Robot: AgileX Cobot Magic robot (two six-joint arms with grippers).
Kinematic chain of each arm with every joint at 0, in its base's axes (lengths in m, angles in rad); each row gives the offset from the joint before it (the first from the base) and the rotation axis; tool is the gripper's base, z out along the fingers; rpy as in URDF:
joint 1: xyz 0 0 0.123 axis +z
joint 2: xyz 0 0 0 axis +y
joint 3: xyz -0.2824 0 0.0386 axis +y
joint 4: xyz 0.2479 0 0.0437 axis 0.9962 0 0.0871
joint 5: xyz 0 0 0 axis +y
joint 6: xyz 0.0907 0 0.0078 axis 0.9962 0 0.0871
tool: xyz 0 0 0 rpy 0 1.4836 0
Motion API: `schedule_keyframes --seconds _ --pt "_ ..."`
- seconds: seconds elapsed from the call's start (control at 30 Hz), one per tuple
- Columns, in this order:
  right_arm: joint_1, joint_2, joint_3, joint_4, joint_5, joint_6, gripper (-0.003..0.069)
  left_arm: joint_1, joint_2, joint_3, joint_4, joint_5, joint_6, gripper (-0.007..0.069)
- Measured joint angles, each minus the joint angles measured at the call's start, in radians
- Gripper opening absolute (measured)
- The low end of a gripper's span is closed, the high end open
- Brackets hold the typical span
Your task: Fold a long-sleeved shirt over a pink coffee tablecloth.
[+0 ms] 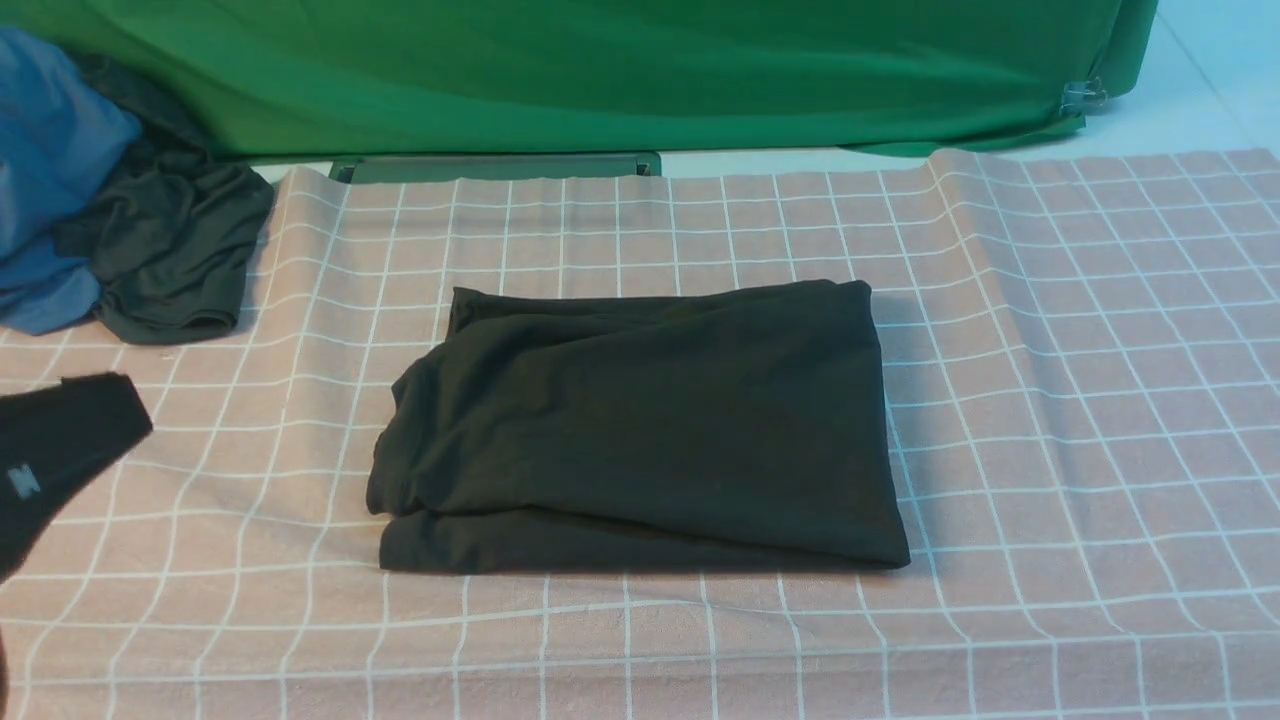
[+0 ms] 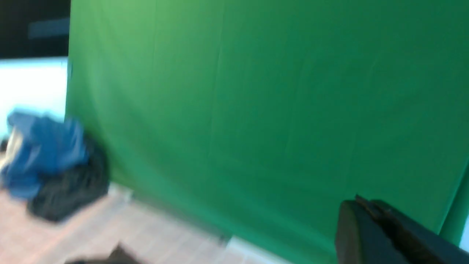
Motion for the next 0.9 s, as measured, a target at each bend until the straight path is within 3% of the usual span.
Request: schedule_keyframes --seconds 0.23,0.9 --pt "0.000 -0.178 0.206 -0.006 -0.153 0.009 0.0043 0.000 0.000 0.009 0.000 -0.070 0.000 0.0013" --pt "0.000 -0.188 0.218 -0.009 -0.160 0.023 0.0096 0.000 0.000 0.009 0.015 -0.084 0.012 0.0013"
